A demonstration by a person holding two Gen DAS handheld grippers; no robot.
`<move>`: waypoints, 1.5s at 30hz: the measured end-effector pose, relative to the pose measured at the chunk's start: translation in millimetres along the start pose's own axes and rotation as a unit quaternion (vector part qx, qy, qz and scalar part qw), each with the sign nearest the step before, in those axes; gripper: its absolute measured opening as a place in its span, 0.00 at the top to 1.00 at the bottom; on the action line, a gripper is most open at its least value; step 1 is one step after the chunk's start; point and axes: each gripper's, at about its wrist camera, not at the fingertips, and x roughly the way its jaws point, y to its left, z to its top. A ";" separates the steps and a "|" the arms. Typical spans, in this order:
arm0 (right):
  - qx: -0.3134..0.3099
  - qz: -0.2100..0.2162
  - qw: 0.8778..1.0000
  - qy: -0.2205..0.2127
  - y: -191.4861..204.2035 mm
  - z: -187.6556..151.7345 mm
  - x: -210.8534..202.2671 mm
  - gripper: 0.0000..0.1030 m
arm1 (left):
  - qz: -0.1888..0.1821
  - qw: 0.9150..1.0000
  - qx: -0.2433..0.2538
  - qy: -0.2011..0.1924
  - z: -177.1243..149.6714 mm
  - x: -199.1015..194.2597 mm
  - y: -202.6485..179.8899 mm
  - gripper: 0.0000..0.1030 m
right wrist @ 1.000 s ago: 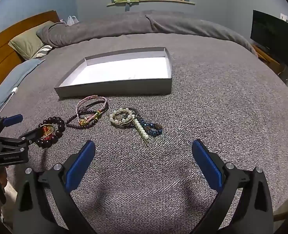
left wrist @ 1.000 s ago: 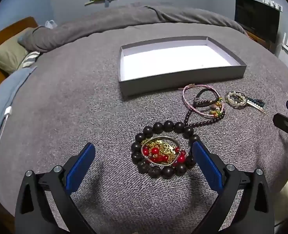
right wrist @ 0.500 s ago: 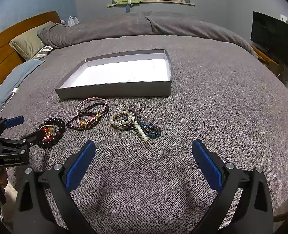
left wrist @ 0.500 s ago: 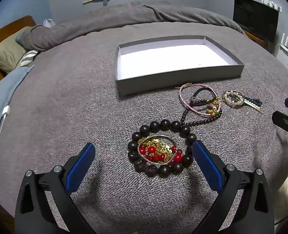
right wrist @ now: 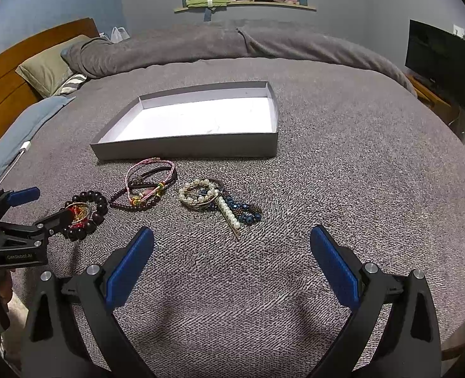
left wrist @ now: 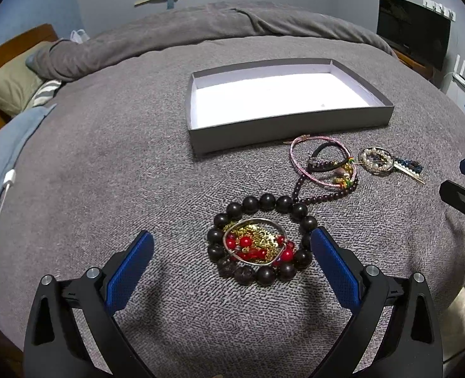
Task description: Organize jewelry
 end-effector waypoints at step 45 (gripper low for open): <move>0.007 0.002 1.000 0.001 -4.3 -2.0 0.8 0.05 | -0.024 1.000 0.007 -0.004 -1.3 -1.6 0.6 0.04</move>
